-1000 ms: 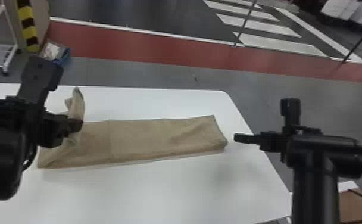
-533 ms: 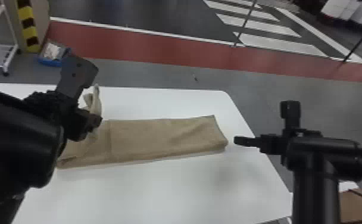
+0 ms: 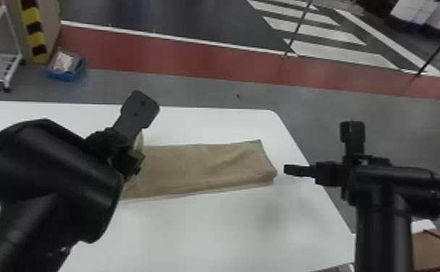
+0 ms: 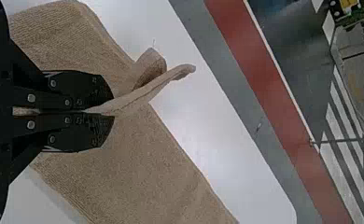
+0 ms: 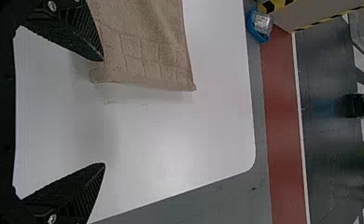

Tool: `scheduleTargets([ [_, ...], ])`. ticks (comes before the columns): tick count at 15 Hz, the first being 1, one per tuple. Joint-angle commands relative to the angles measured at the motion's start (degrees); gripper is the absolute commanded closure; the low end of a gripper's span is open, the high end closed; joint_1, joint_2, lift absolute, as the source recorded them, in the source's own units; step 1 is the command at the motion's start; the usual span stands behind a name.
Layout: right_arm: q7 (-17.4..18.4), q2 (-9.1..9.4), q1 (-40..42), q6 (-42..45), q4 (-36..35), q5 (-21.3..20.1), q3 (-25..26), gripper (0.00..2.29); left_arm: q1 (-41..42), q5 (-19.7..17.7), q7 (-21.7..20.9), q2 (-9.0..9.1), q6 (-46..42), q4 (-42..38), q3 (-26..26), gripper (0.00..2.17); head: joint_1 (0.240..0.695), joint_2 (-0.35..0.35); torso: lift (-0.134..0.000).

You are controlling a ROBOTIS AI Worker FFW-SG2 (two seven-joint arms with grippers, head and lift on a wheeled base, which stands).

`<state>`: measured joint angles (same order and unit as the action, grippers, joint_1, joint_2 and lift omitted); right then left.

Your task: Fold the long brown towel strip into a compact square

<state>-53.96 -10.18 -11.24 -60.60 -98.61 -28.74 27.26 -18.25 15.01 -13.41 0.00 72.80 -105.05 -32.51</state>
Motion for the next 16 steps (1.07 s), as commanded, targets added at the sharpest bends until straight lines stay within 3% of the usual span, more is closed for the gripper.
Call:
scheduleTargets([
  [1,0.0,-0.01,-0.3,0.3,0.1,0.1,0.0,0.08,-1.3,-0.5,0.8,0.15,-2.0,3.5,-2.0,1.98,0.695,-0.350,-0.124],
  [2,0.0,-0.01,-0.3,0.3,0.1,0.3,0.0,0.08,-1.3,-0.9,1.0,0.15,-3.2,4.0,-2.2,1.67,0.695,-0.350,-0.124],
  [4,0.0,-0.19,-0.4,0.3,0.3,0.6,0.0,0.08,-1.3,-2.4,1.5,0.15,-3.4,4.2,-3.2,0.00,0.695,-0.350,-0.124],
  [12,0.0,0.34,-0.6,-1.2,0.0,1.7,-0.6,0.08,1.0,-4.7,0.7,0.15,-3.4,0.4,-3.4,0.03,0.695,-0.350,-0.124],
  [16,0.3,1.57,-0.6,-7.2,-4.6,3.0,-4.1,0.08,5.5,-4.6,-0.8,0.15,-3.4,-6.5,2.9,0.04,0.695,-0.350,-0.124],
])
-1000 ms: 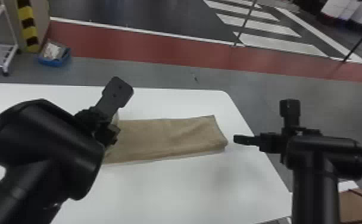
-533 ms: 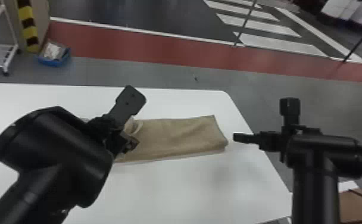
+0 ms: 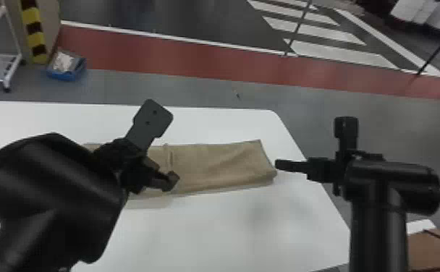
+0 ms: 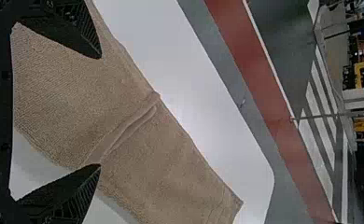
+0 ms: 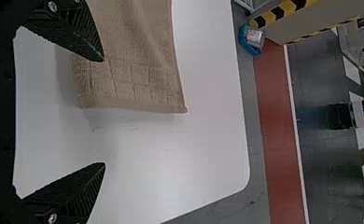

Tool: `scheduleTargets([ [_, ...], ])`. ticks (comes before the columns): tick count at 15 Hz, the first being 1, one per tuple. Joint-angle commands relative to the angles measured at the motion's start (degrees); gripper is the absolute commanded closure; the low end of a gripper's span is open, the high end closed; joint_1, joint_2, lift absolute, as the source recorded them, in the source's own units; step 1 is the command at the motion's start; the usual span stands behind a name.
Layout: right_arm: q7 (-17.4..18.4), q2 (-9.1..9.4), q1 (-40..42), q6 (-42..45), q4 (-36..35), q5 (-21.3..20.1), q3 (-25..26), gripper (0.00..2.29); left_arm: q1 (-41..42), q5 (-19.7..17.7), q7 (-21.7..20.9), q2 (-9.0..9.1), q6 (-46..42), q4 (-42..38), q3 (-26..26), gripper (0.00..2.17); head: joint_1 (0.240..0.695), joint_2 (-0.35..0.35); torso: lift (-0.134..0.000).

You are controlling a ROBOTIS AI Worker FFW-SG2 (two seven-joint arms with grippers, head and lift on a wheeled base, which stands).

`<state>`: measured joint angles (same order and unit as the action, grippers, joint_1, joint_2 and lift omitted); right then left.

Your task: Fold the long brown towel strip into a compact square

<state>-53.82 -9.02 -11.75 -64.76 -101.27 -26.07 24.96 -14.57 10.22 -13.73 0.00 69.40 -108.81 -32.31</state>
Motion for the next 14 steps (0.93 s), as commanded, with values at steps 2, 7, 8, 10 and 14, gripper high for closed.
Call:
scheduleTargets([
  [2,1.0,1.46,-0.4,-9.0,-4.5,2.2,-4.7,0.08,4.0,0.4,-3.3,0.15,0.0,-5.8,7.6,0.04,0.695,-0.350,-0.124],
  [7,4.8,5.85,-2.1,-12.2,-6.7,3.5,-12.7,0.08,9.0,0.7,-11.8,0.15,-2.5,-10.4,23.3,0.04,0.695,-0.296,-0.124],
  [8,6.1,7.00,-2.7,-12.7,-6.7,4.2,-14.0,0.08,10.4,0.7,-13.1,0.15,-4.0,-11.8,26.5,0.04,0.695,-0.261,-0.124],
  [10,9.4,7.70,-2.8,-13.1,-6.2,6.6,-17.4,0.08,11.9,0.7,-14.9,0.15,-7.2,-12.1,30.7,0.04,0.695,-0.166,-0.124],
  [14,13.6,8.49,-2.5,-14.3,-4.7,7.9,-23.8,0.08,13.8,-1.4,-16.1,0.15,-11.6,-11.6,37.1,0.04,0.695,-0.058,-0.124],
])
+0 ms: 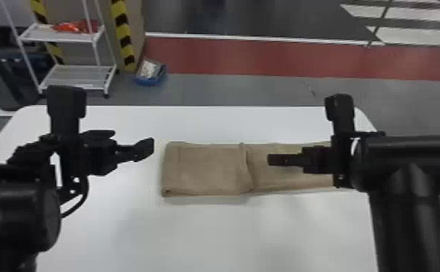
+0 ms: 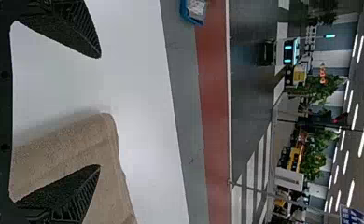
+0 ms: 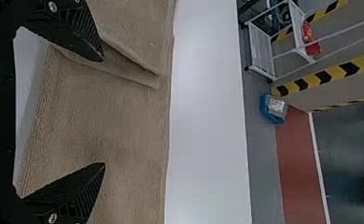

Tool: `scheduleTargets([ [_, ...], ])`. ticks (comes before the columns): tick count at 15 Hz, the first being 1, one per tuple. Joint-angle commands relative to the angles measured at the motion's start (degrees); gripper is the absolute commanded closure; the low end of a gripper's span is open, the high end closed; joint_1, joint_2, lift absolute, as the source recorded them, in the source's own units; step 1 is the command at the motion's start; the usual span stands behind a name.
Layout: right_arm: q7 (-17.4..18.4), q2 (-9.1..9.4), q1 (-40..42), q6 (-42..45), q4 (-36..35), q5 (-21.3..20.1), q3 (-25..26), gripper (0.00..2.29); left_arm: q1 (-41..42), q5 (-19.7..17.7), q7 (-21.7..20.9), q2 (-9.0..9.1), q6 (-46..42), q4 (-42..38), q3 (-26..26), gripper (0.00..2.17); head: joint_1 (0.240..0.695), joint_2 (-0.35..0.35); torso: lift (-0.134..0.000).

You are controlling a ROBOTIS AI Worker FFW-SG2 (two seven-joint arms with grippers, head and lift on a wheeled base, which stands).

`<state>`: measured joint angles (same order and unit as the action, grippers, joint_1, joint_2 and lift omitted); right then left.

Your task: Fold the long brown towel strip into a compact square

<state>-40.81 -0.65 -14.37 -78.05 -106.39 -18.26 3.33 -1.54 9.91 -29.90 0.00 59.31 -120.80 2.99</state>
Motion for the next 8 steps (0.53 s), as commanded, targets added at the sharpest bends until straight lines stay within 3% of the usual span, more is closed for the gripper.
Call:
scheduleTargets([
  [1,1.3,0.12,0.0,-1.2,0.7,0.0,-3.4,0.08,1.4,-2.4,0.1,0.15,-1.7,0.7,2.8,0.04,0.695,-0.033,-0.124],
  [5,2.5,0.70,-3.7,-4.0,6.0,-0.6,-5.4,0.09,1.6,-3.4,0.0,0.15,-2.6,2.0,4.0,0.07,0.695,0.037,-0.124],
  [8,3.3,0.70,-6.5,-5.1,9.4,-0.5,-6.5,0.09,2.1,-4.1,-0.2,0.15,-4.1,2.6,4.2,0.07,0.695,0.041,-0.124],
])
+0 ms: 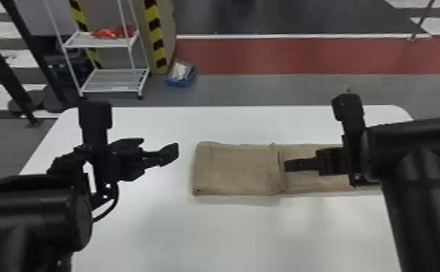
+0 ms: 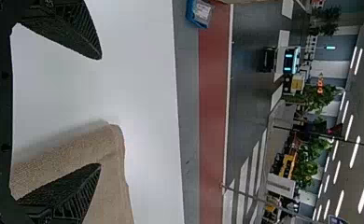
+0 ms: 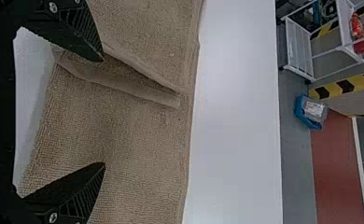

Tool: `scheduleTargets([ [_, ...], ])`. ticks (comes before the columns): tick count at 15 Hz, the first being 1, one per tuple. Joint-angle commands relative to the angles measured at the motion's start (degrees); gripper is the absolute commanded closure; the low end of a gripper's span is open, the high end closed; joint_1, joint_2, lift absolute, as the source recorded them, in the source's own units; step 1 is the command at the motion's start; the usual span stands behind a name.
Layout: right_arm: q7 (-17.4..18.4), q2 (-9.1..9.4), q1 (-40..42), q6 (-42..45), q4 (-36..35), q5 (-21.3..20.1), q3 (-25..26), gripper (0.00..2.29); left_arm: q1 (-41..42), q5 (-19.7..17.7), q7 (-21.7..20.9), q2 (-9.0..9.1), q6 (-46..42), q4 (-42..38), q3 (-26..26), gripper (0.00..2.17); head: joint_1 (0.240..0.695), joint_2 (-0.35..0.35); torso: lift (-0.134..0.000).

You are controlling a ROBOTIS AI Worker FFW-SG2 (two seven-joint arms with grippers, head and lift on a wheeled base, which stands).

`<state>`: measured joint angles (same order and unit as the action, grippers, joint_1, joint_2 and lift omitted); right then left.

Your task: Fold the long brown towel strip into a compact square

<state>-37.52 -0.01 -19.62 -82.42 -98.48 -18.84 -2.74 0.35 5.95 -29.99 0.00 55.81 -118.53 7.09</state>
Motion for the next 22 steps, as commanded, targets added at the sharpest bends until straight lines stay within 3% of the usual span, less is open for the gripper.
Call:
scheduleTargets([
  [1,0.1,0.06,-1.7,-0.7,2.8,-0.1,-0.6,0.09,0.1,-0.3,0.0,0.15,-1.0,0.8,0.1,0.07,0.695,0.042,-0.124],
  [7,1.5,0.06,-5.2,2.5,9.8,0.9,-0.8,0.11,-0.1,-0.8,-0.1,0.15,-1.9,2.3,0.6,0.08,0.695,0.045,-0.124],
  [10,1.5,0.06,-6.1,2.3,10.1,2.5,-1.0,0.11,-0.1,-0.8,-0.2,0.15,-1.9,2.3,0.6,0.08,0.695,0.048,-0.124],
  [22,1.9,0.06,-8.0,3.7,15.2,2.0,-3.7,0.26,0.4,-0.8,-1.3,0.15,-1.9,2.3,1.4,0.08,0.695,0.067,-0.124],
])
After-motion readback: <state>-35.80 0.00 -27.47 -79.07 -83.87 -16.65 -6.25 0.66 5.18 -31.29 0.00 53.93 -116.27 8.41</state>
